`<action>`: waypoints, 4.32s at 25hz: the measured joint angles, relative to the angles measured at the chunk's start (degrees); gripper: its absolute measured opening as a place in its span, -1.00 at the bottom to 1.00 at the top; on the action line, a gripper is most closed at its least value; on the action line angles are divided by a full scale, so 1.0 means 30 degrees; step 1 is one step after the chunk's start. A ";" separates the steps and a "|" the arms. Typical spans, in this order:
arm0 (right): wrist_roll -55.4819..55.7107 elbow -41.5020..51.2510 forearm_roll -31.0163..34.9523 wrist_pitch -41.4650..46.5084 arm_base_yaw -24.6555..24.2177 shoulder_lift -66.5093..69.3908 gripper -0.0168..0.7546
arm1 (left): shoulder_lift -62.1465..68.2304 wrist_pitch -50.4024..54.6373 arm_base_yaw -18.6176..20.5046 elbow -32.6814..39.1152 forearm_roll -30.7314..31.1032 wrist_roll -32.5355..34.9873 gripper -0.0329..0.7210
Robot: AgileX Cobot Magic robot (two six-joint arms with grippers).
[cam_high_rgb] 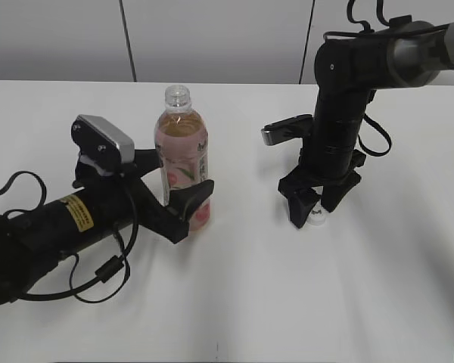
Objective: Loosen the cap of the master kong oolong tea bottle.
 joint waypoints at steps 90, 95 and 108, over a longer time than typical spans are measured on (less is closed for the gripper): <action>0.5936 2.0338 -0.3615 0.0801 -0.0004 -4.3308 0.35 | -3.8859 4.2730 -0.0018 0.0307 -0.6626 0.3027 0.58; 0.6262 2.0338 -0.3839 0.0785 -0.0004 -4.3308 0.35 | -3.8859 4.2712 -0.0018 0.0307 -0.6616 0.3027 0.58; 0.6341 2.0338 -0.3865 0.0744 -0.2363 -4.3308 0.35 | -3.8859 4.2706 0.3079 0.0307 -0.6580 0.3043 0.57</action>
